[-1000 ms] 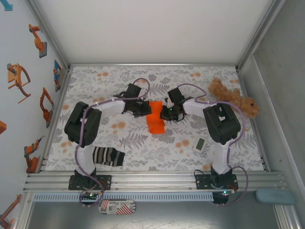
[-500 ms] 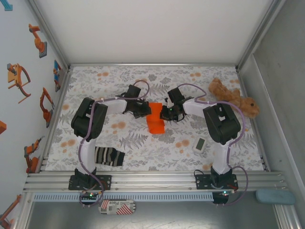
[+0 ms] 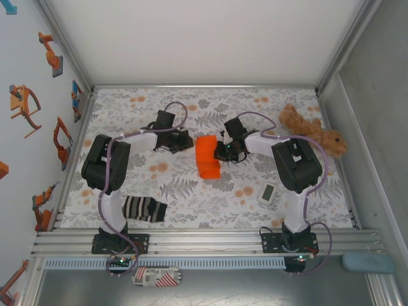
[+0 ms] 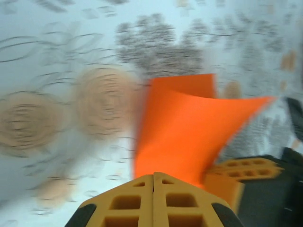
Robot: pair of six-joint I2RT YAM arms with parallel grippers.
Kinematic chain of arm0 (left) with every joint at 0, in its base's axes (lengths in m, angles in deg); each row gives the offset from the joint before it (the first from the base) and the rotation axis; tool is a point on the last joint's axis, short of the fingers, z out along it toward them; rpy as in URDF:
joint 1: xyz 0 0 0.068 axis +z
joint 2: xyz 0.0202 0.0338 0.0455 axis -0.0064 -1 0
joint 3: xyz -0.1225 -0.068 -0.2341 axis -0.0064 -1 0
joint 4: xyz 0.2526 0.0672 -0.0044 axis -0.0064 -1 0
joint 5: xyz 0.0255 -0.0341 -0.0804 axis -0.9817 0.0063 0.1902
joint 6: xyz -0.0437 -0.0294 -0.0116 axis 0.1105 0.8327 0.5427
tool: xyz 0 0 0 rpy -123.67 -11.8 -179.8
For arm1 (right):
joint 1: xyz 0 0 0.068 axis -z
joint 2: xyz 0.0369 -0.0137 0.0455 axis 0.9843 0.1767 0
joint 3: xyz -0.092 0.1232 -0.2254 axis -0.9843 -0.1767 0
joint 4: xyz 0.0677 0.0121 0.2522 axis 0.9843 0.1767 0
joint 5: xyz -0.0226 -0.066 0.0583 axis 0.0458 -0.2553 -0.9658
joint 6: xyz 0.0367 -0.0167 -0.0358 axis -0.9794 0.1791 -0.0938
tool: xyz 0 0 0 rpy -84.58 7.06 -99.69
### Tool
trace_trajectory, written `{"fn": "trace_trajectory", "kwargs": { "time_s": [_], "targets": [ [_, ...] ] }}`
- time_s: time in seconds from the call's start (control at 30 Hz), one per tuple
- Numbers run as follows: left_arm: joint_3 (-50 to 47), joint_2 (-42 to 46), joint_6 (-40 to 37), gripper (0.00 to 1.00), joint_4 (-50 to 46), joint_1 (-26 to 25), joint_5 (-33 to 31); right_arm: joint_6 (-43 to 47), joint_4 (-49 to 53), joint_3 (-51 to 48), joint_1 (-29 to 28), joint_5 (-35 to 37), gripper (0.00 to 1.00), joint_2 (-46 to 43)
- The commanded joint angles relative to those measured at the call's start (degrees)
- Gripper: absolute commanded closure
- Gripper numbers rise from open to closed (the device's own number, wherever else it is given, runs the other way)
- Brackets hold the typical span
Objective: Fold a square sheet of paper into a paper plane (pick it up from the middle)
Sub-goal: First fold the square sheet of paper in half at the center of the table.
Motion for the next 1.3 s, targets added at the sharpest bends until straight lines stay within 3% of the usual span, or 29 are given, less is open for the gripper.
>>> {"fn": "trace_trajectory", "kwargs": {
  "time_s": [0.0,0.3,0.67,0.97,1.17,1.27],
  "targets": [
    [0.49,1.04,1.92,1.00,4.77,-3.33,2.15,1.61,11.27,-5.11,0.74,14.60,1.00,7.09],
    [6.52,-8.60,3.35,1.00,4.06,-5.17,1.30,0.78,10.89,-5.47,0.78,14.25,1.00,6.68],
    [7.89,-13.28,2.93,1.00,-1.11,2.52,0.77,0.58,10.15,-6.09,0.75,14.24,1.00,5.91],
    [11.12,-9.96,1.97,1.00,-5.28,4.26,-1.46,0.28,9.84,-5.92,0.74,13.90,1.00,5.82],
    [5.55,-4.20,7.00,1.00,4.17,2.10,2.08,0.22,9.87,-6.36,0.74,13.83,1.00,5.45],
    [5.75,-5.34,8.10,1.00,5.85,-0.06,2.83,0.06,9.71,-6.41,0.74,13.72,1.00,5.84]
  ]
}}
